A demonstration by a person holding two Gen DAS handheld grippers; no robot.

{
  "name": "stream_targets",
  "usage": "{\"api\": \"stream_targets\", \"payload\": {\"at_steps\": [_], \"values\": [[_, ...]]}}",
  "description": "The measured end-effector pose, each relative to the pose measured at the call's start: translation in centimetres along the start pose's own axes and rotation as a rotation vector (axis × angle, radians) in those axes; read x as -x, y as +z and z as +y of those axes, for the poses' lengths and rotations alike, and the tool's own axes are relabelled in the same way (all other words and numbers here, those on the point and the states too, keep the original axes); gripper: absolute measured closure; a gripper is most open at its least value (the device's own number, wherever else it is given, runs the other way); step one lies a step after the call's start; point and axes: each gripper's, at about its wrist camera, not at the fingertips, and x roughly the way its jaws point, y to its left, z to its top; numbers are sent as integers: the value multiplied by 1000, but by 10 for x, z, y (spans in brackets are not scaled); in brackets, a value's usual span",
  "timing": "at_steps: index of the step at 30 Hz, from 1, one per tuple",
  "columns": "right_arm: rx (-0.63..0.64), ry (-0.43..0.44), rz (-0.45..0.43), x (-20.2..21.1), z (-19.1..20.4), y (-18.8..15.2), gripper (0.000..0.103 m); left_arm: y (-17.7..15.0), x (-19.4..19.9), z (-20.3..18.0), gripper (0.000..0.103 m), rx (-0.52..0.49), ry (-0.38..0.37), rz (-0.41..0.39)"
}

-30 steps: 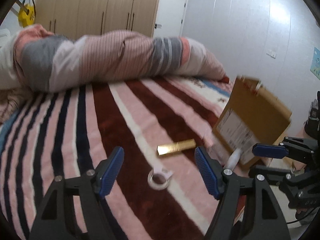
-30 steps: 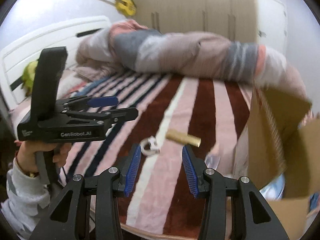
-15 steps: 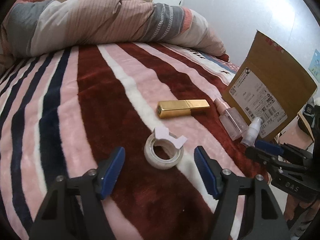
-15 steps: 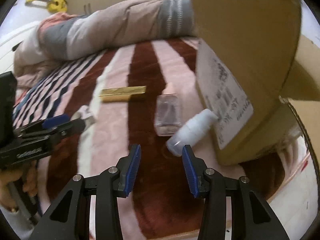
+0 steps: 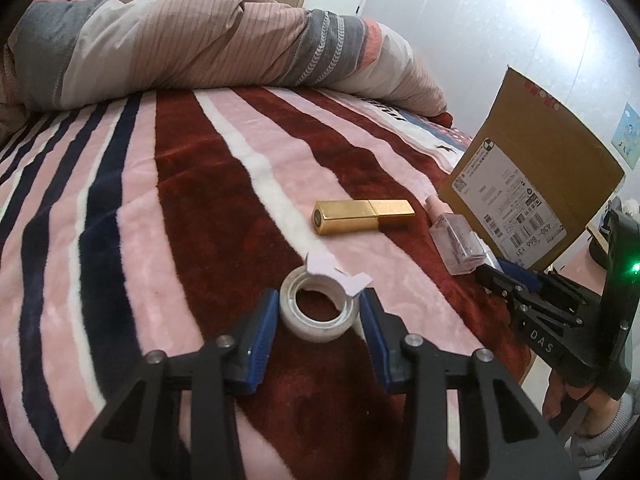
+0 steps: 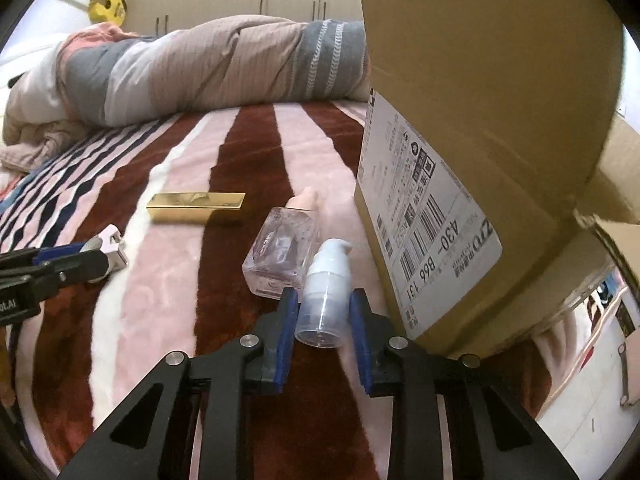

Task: Organize rigid objects
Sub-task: 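Grasp the tape roll with the left gripper while the right gripper grasps the clear pump bottle, then lower the tape roll and pump bottle into the box and open both grippers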

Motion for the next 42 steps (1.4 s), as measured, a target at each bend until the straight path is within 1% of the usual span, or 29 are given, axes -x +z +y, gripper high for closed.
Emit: {"api": "stream_targets", "payload": {"at_steps": [5,7,10,12,15,16,19,25,28,31,36,40,42], "values": [[24,81,28,16,5,-10,81,-2,10,-1,64,0,-11,-4],[54,119,51,21,11,-17,81,-3,11,-1,64,-3,2,-2],[65,115,40,23,13,-20,82,-5,8,0,64,-2,10,13],[39,95,50,18,11,-16,82,-8,4,2,64,10,5,24],[26,92,72,7,12,-15,83,-10,2,1,64,16,5,21],[29,96,66,7,12,-15,83,-10,2,2,64,21,5,18],[54,123,33,16,14,-14,83,-9,9,2,64,32,22,5],[109,261,-52,53,26,4,83,2,41,-5,64,19,54,-43],[133,327,-120,77,28,21,83,13,64,-16,64,-9,79,-77],[146,371,-202,102,19,42,83,27,87,-35,64,-44,75,-117],[116,354,-297,128,-17,69,83,54,109,-80,64,-120,54,-176],[71,303,-346,137,-62,84,83,82,111,-124,64,-181,-12,-204],[70,275,-347,137,-80,89,83,95,107,-147,64,-207,-58,-204]]}}
